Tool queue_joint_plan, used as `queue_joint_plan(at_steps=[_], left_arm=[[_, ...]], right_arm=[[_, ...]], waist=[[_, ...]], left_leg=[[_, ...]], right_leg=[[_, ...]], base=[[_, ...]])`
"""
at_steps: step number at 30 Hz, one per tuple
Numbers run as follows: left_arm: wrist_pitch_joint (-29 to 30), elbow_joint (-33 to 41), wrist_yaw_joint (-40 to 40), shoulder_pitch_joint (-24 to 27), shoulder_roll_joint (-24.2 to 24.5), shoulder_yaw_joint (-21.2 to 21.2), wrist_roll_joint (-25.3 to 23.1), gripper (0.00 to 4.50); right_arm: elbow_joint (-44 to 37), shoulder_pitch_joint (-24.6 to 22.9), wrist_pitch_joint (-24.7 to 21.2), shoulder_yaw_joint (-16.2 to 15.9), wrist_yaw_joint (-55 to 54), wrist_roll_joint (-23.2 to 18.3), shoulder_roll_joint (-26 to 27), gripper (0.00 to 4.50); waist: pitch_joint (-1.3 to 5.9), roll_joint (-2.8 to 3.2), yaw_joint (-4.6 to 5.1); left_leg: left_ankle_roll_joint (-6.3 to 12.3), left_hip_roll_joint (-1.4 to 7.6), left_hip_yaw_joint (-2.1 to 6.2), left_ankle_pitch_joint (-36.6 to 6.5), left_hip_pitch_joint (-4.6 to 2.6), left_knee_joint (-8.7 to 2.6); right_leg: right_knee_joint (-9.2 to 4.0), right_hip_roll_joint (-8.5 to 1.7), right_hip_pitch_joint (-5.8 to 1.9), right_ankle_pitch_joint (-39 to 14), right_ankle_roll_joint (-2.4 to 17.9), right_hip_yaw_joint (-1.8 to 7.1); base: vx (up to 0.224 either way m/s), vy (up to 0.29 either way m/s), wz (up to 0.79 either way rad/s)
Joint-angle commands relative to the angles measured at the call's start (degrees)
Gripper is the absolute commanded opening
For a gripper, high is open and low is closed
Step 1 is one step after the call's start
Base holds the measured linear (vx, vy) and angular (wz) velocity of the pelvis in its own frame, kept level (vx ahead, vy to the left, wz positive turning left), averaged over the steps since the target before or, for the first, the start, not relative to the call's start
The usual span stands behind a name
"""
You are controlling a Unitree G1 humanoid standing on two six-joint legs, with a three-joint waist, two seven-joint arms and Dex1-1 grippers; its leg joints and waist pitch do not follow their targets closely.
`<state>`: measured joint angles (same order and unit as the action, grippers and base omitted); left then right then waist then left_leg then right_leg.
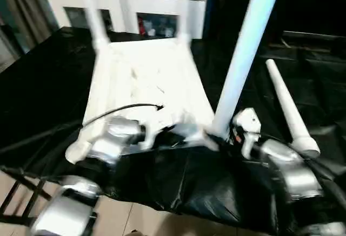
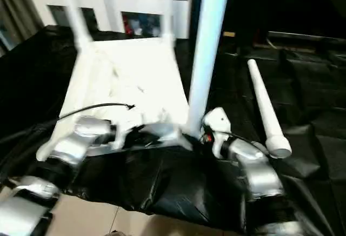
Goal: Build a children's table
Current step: Rotate leg to tighten
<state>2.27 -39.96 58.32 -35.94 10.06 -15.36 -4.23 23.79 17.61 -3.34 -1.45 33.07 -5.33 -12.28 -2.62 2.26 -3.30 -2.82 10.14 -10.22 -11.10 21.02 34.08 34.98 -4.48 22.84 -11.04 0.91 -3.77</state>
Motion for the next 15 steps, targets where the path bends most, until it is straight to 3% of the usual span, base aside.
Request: queue_joint_plan(at_steps=[1, 2, 3, 6, 9, 15], left_arm=[[1.8, 1.1, -4.8, 0.7, -4.2, -1.1, -0.3, 0.00], [2.4, 1.2, -6.6, 0.7, -5.4, -1.2, -0.6, 0.00], [3.1, 1.1, -9.3, 0.7, -6.9, -1.2, -0.7, 0.00], [3.9, 2.3, -11.5, 1.5, -9.3, -2.1, -1.3, 0.00], [3.9, 2.5, -11.3, 1.6, -9.3, -2.2, -1.2, 0.00], [0.4, 2.8, -7.1, 1.5, -4.6, -1.0, -0.9, 0.00]], right_arm=[[1.0, 0.1, -2.6, -0.8, -8.8, 2.6, 3.5, 2.71], [1.0, 0.1, -3.1, -0.7, -11.7, 3.3, 5.0, 2.71], [1.0, 0.4, -3.1, -0.7, -15.3, 4.2, 7.0, 2.71], [0.9, 1.4, -2.4, -1.5, -22.0, 6.8, 10.7, 2.71], [0.9, 1.5, -2.2, -1.5, -22.1, 6.8, 11.0, 3.39], [-0.3, 1.6, -0.5, 0.4, -13.3, 2.7, 6.5, 3.86]], waist=[[3.08, -0.92, 0.16], [3.17, -1.01, 0.13], [3.06, -0.57, 0.14], [3.17, -0.70, 0.27], [3.28, -0.53, 0.22], [3.39, -0.43, 0.35]], left_leg=[[1.79, 2.87, 1.07, -11.4, -0.35, -4.45], [1.88, 2.78, 1.11, -11.4, -0.33, -4.40], [2.05, 2.69, 1.02, -11.6, -0.42, -4.37], [2.03, 2.60, 1.07, -11.1, -0.30, -4.48], [2.90, 2.50, 1.01, -10.6, -0.10, -4.34], [3.81, 2.63, 1.07, -11.0, -0.02, -4.31]], right_leg=[[-5.09, -4.09, -2.59, -15.4, 11.4, 2.74], [-5.14, -4.22, -2.81, -15.6, 11.2, 2.70], [-5.35, -4.19, -2.56, -16.1, 10.9, 2.79], [-5.37, -4.07, -2.63, -15.6, 10.2, 2.79], [-5.33, -4.07, -2.75, -14.2, 9.9, 2.84], [-5.11, -4.04, -2.98, -11.8, 10.6, 2.81]], base=[[0.000, 0.000, 0.00], [0.000, 0.000, 0.00], [0.000, 0.000, 0.00], [0.000, 0.000, 0.00], [0.000, 0.000, 0.00], [0.000, 0.000, 0.00]])
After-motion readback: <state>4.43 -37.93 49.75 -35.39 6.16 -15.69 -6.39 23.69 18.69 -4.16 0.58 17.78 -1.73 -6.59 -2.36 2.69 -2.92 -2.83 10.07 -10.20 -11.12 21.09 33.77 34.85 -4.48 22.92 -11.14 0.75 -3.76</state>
